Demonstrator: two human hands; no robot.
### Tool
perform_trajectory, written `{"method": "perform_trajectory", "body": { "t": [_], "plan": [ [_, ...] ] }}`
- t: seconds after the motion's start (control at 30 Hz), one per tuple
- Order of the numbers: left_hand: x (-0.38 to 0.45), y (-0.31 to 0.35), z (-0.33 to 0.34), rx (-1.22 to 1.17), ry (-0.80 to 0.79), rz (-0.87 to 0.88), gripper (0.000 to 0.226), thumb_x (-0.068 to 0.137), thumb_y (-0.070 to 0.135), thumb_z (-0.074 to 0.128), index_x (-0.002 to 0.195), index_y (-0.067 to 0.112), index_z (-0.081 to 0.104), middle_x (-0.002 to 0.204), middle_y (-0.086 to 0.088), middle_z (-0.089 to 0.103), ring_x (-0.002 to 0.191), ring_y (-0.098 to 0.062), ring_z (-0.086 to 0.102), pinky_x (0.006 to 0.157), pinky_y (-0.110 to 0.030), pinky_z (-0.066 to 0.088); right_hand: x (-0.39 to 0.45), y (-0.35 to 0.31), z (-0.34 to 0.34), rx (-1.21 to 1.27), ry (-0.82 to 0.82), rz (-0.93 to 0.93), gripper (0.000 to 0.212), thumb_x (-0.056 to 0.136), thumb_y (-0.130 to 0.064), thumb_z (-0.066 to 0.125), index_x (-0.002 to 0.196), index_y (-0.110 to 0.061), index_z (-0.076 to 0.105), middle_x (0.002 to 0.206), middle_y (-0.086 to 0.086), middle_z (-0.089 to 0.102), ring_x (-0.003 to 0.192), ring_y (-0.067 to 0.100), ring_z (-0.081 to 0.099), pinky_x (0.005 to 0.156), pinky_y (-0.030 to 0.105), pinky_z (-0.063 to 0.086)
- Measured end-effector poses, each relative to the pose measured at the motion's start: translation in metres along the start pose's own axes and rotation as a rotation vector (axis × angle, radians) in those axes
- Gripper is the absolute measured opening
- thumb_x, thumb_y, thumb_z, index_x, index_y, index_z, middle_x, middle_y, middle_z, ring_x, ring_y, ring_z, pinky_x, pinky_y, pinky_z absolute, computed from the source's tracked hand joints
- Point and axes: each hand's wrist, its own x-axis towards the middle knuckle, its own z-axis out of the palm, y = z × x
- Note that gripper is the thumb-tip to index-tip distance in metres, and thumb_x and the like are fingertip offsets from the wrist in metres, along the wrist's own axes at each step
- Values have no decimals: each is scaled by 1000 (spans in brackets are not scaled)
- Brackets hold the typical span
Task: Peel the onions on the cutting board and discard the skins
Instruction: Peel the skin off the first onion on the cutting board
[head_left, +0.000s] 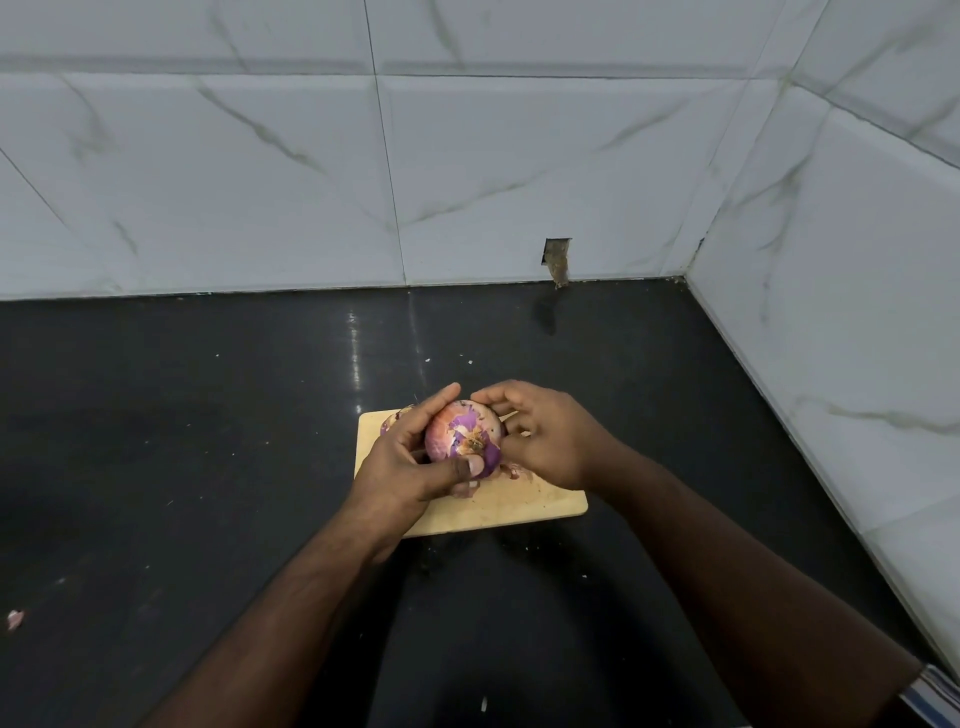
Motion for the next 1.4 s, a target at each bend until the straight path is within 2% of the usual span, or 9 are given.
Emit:
{"method": "perform_trajectory", "body": {
  "t": [0.17,0.43,0.57,0.7,0.83,0.93,1.1,1.2,1.4],
  "plan": [
    [1,1,1,-23,12,-10,72,77,-11,79,131,35,64,132,-8,60,110,-30,71,78,-51,63,-4,-1,-6,142,-68,57,62,81,-6,74,138,-20,53,126,-5,60,107,13,66,80,37,62],
    [1,1,2,2,1,-1,73,76,-9,81,130,38,65,130,-8,62,111,-29,70,80,-54,62,-7,-5,-4,74,-45,38,68,74,-18,83,135,-21,54,117,-11,61,103,9,65,78,23,59],
    [1,1,2,-116,64,-28,72,70,3,85,133,30,63,131,-6,63,111,-29,71,74,-40,64,-7,0,1,141,99,44,52,78,-13,79,127,-20,63,116,-11,67,101,6,68,87,33,60],
    [1,5,1,-163,81,-28,68,70,3,83,130,28,63,132,-7,62,107,-27,73,67,-32,62,-9,6,10,172,283,34,25,81,-7,74,102,-22,72,95,-9,72,81,3,70,72,33,62],
    [0,9,2,-190,64,-48,65,72,-1,80,130,25,63,133,-8,61,105,-27,74,68,-32,64,-6,10,14,170,349,19,21,83,-7,71,91,-27,70,84,-7,70,77,12,69,71,42,61],
    [-2,12,0,-277,25,-77,67,71,0,79,132,24,63,135,-10,60,104,-28,74,65,-31,63,-3,15,13,198,363,55,20,84,-11,70,93,-28,67,86,-3,70,80,19,71,71,49,61],
    [-1,14,0,-267,45,-72,69,69,0,79,132,23,62,135,-10,59,104,-29,75,64,-29,62,-8,9,15,368,314,23,24,87,-6,70,105,-22,68,99,2,72,89,19,72,74,47,62],
    [-1,13,2,-249,66,-62,69,68,2,80,131,23,62,134,-10,59,103,-28,75,64,-29,62,-7,8,19,258,348,-6,23,86,-11,73,103,-27,70,91,-5,70,84,14,71,72,46,62],
    [0,14,1,-247,63,-69,64,74,-1,78,131,24,62,133,-10,59,102,-26,75,64,-29,63,-5,7,16,303,351,17,27,88,-7,66,106,-28,65,91,0,68,84,22,71,73,48,61]
  ]
}}
